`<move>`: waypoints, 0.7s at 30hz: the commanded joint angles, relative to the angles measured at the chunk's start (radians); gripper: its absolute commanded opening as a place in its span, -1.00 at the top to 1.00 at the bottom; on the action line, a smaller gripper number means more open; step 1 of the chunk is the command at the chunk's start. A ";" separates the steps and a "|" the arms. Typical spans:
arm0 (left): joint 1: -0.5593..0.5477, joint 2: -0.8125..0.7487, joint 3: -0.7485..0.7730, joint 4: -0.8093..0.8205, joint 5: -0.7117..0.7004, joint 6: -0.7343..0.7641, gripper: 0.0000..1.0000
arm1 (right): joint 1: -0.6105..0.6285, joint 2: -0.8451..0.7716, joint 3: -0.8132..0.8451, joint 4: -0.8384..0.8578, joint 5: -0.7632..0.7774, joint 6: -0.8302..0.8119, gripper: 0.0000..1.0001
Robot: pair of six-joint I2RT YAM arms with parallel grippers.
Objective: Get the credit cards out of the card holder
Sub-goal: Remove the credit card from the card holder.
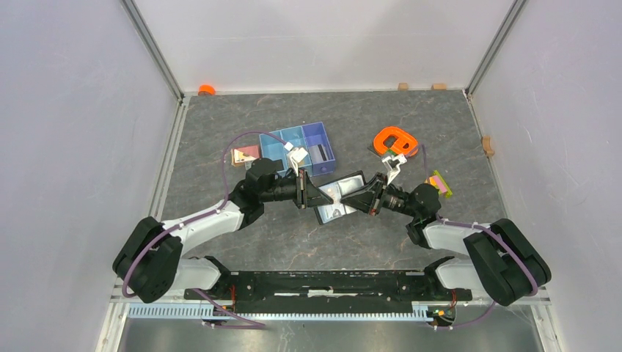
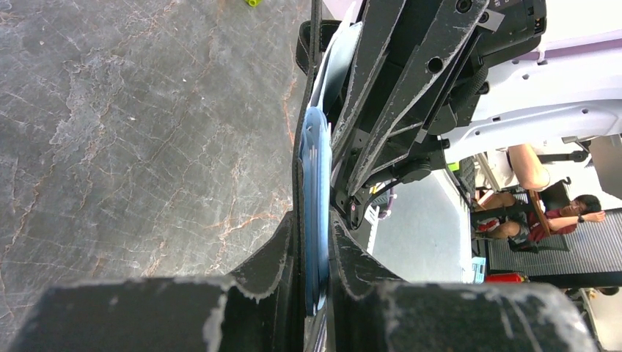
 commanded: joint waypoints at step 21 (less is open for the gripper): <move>-0.015 0.005 -0.042 0.369 0.122 -0.125 0.87 | 0.068 0.026 0.038 0.136 -0.124 0.040 0.36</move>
